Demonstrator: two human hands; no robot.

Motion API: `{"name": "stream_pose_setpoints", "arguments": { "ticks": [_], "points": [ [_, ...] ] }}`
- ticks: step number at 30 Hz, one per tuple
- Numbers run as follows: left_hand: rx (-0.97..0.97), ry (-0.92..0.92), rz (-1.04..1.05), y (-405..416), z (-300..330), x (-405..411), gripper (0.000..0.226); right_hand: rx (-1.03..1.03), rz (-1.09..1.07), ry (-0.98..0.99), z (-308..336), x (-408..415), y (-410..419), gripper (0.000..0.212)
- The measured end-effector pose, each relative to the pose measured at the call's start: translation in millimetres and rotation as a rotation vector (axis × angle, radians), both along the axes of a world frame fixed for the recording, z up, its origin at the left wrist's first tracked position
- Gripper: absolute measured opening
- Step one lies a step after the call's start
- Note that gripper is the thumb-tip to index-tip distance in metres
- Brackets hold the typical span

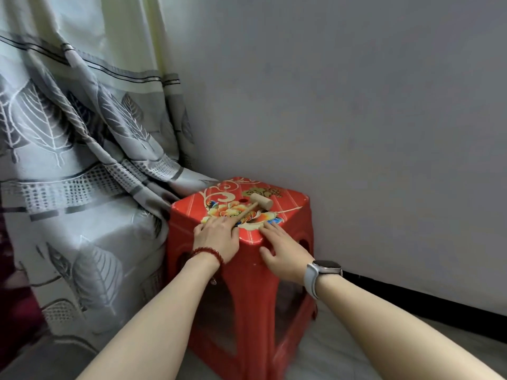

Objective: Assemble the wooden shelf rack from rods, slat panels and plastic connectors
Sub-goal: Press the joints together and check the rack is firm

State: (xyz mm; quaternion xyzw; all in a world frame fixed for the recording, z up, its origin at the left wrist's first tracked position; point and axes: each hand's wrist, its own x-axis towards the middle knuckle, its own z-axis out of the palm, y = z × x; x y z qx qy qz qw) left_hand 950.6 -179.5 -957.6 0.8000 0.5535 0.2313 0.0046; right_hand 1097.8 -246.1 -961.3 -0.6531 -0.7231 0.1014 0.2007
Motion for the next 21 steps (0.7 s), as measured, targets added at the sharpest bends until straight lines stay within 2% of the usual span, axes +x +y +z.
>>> {"name": "stream_pose_setpoints", "arguments": {
  "ticks": [3, 7, 11, 15, 17, 21],
  "points": [
    [-0.037, 0.002, 0.023, -16, 15, -1, 0.045, 0.039, -0.058, 0.035, 17, 3, -17, 0.048],
    [0.06, -0.124, -0.024, -60, 41, 11, 0.041, 0.051, -0.182, 0.056, 46, 20, -58, 0.037],
    [0.166, -0.351, -0.232, -137, 50, 32, 0.032, 0.136, -0.328, 0.217, 68, 41, -145, 0.031],
    [0.144, -0.414, -0.442, -224, 36, 61, 0.027, 0.227, -0.443, 0.26, 64, 60, -261, 0.026],
    [0.106, -0.441, -0.544, -262, 26, 73, 0.028, 0.328, -0.478, 0.112, 58, 64, -315, 0.022],
    [0.107, -0.414, -0.776, -331, 11, 110, 0.032, 0.582, -0.573, -0.528, 59, 82, -412, 0.022]
  ]
}}
